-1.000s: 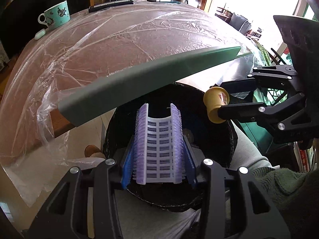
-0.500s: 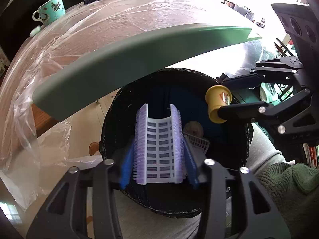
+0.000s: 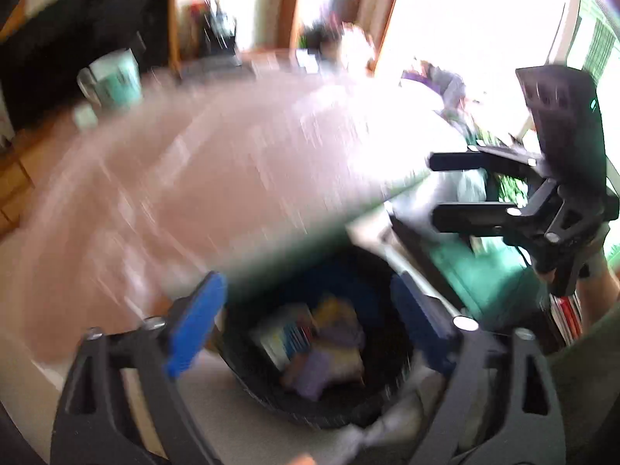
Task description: Collect trash
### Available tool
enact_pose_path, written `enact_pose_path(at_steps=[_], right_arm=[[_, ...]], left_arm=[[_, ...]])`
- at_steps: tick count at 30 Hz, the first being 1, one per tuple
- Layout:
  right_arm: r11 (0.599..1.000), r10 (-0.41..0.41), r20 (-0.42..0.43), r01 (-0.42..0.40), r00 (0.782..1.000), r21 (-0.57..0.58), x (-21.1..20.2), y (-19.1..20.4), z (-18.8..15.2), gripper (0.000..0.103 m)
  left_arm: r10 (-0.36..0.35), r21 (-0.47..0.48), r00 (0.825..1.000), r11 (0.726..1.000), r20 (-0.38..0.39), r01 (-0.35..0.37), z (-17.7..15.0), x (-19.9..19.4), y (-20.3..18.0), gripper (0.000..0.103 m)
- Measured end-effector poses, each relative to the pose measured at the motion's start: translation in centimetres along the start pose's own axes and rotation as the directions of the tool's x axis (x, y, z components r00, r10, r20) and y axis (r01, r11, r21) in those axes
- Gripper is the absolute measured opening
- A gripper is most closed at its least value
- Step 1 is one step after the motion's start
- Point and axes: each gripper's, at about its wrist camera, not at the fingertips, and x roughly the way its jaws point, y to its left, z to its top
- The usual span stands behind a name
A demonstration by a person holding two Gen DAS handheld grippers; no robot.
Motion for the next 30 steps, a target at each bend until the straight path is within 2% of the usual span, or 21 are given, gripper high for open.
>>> enact_pose_path(at_steps=[1,2,4,7,11,15,20,23,28,30], right_arm=[[1.000,-0.021,0.064,0.020,0.998,0.020,-0.7,-1.0,1.8,0.099],[0.998,-0.042,0.091,0.039,0.995,0.041,-0.9,-2.0,3.1,0.099],[0.994,-0.083,0.121,0.073,0.989,0.087,-0.2,-4.2,6.0,0.099],[0.982,-0.124,0.117,0.106,0.985,0.155,2.2,-8.0,9.1,0.099],[0.947,-0.235,0.046,0.218,0.971,0.235,6.6,-14.0,11.4,0.099],[0.913,-0.323,-0.035,0.321,0.946,0.252,9.9,-18.7,11.7,0.099],[0.868,-0.370,-0.100,0.382,0.924,0.316,12.1,-24.0,10.6,0.099],[0.855,-0.395,-0.117,0.411,0.911,0.316,12.3,-25.2,10.6,0.099],[0.841,-0.433,-0.152,0.459,0.889,0.288,13.5,-26.1,10.1,0.099],[0.840,-0.436,-0.152,0.461,0.887,0.287,13.6,-26.1,10.1,0.099]], left_arm=[[0.032,-0.008,0.998,0.999,0.050,-0.031,1.1,-0.7,0.5,0.101],[0.073,-0.028,0.992,0.997,0.100,-0.071,2.6,-1.2,1.4,0.101],[0.122,-0.078,0.984,0.991,0.133,-0.112,5.0,-0.8,3.2,0.101],[0.184,-0.159,0.975,0.974,0.126,-0.163,8.4,1.5,6.6,0.101],[0.251,-0.217,0.964,0.949,0.092,-0.227,11.3,5.2,10.5,0.101],[0.295,-0.257,0.955,0.926,0.036,-0.276,12.6,8.9,14.0,0.101],[0.315,-0.332,0.949,0.892,-0.029,-0.306,12.3,12.4,17.0,0.101],[0.325,-0.365,0.944,0.873,-0.060,-0.324,12.2,14.0,18.4,0.101],[0.382,-0.351,0.919,0.851,-0.097,-0.391,12.1,15.5,19.5,0.101],[0.413,-0.333,0.904,0.842,-0.111,-0.425,12.2,16.1,19.6,0.101]])
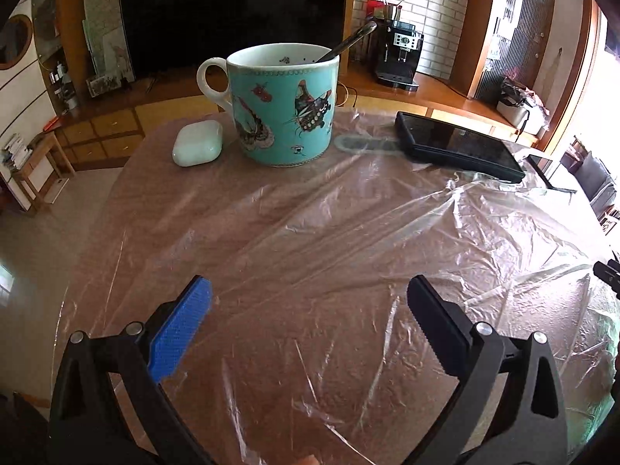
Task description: Collect trash
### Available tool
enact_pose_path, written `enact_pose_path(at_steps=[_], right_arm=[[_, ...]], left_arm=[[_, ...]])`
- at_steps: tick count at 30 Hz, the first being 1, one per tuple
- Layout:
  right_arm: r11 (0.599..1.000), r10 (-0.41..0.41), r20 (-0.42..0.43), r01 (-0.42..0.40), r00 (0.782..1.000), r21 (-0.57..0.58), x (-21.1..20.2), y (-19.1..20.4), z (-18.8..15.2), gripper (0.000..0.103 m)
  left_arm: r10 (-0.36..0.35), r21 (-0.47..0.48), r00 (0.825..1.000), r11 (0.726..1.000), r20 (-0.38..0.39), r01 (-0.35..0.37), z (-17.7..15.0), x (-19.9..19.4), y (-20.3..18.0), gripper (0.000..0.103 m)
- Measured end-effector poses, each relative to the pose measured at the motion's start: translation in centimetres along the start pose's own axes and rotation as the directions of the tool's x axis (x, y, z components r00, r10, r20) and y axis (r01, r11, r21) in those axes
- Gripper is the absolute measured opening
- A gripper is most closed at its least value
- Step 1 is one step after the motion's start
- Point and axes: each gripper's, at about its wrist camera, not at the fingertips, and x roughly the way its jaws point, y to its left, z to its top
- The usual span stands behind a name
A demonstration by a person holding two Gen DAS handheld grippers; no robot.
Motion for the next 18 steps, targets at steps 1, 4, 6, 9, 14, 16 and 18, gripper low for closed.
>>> enact_pose_path(at_steps=[1,4,6,9,14,16,18], right_arm=[[1.000,-0.001,0.000,0.001,1.000,0.004,0.0,0.0,0.1,0.099],[0.999,-0.035,-0.008,0.035,0.999,0.002,0.0,0.1,0.0,0.099],[0.998,-0.060,-0.015,0.060,0.998,-0.010,0.2,0.4,0.0,0.099],[0.998,-0.062,-0.016,0.062,0.998,-0.004,0.3,0.4,0.0,0.099],[0.998,-0.065,-0.016,0.065,0.998,-0.007,0.3,0.5,-0.1,0.099],[0.998,-0.065,-0.016,0.065,0.998,-0.007,0.3,0.5,-0.1,0.099],[0.998,-0.065,-0.016,0.065,0.998,-0.007,0.3,0.5,-0.1,0.099]], left_arm=[[0.006,0.003,1.000,1.000,-0.008,-0.006,0.0,0.1,0.0,0.101],[0.015,-0.005,0.999,1.000,-0.029,-0.015,0.2,0.7,0.2,0.101],[0.019,-0.003,0.998,1.000,-0.058,-0.019,0.3,1.2,0.2,0.101],[0.022,-0.013,0.998,1.000,-0.058,-0.023,0.3,1.0,0.6,0.101],[0.018,-0.015,0.998,1.000,-0.060,-0.019,0.5,1.2,0.6,0.102],[0.018,-0.015,0.998,1.000,-0.060,-0.019,0.5,1.2,0.6,0.102],[0.018,-0.015,0.998,1.000,-0.060,-0.019,0.4,1.1,0.6,0.102]])
